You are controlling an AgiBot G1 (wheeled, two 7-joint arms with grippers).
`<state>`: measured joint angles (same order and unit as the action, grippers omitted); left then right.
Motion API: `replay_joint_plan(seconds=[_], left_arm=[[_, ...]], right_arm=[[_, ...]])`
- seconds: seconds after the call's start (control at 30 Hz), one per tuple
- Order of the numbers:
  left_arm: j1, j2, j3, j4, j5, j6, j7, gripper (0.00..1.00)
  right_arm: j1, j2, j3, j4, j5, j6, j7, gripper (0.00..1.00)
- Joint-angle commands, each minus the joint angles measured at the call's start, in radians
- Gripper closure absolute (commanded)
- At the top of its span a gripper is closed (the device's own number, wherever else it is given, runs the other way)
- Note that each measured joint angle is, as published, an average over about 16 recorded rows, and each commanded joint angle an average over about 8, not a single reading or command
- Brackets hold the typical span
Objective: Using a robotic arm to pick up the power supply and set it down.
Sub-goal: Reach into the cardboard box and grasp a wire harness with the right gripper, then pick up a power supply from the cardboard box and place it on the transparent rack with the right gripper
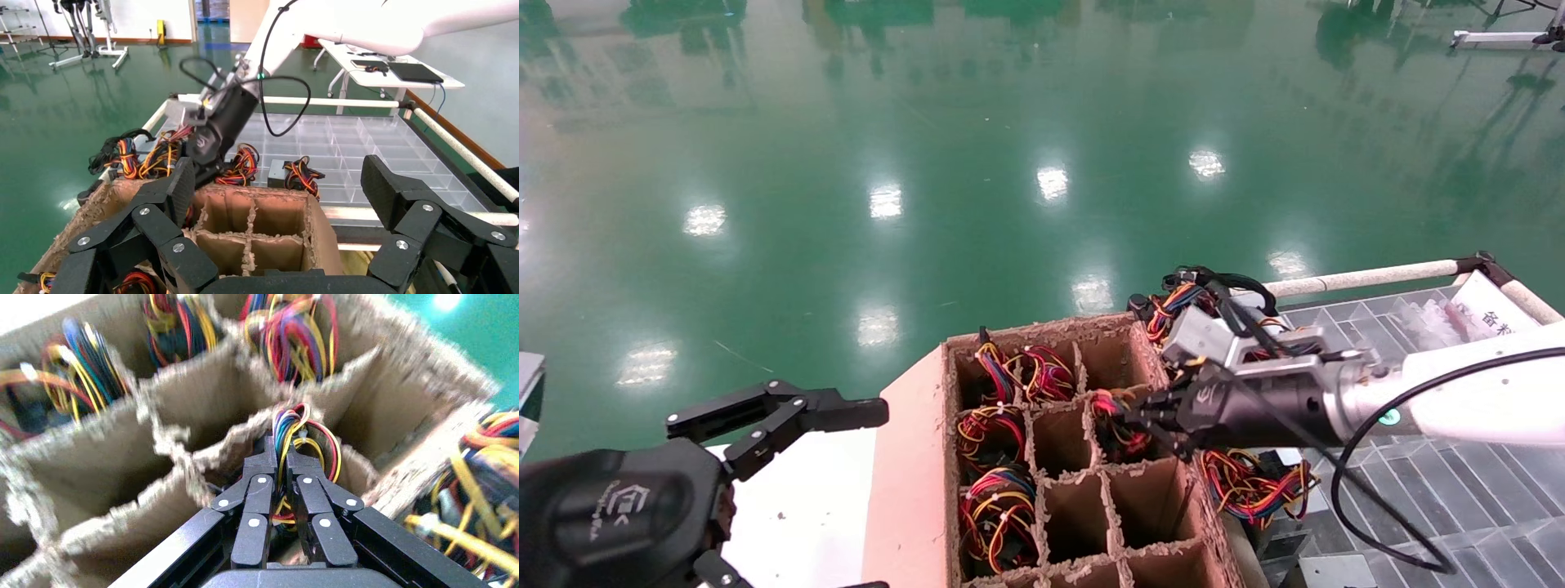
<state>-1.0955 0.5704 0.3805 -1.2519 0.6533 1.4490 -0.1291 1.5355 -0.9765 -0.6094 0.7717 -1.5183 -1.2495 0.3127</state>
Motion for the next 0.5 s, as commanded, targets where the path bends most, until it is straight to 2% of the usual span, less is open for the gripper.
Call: replay_joint_plan(seconds=[0.03,0.5], left_arm=[[0.0,0.0,0.0,0.0,0.0,0.0,0.0,0.0],[0.0,0.0,0.0,0.0,0.0,0.0,0.0,0.0]], right_arm=[[-0.004,0.008,0.014,0.008,0.023,-0.001,0.001,1.0],[-0.025,0.108,0.134,0.097,0.214,-0.051,-0.06,1.0]])
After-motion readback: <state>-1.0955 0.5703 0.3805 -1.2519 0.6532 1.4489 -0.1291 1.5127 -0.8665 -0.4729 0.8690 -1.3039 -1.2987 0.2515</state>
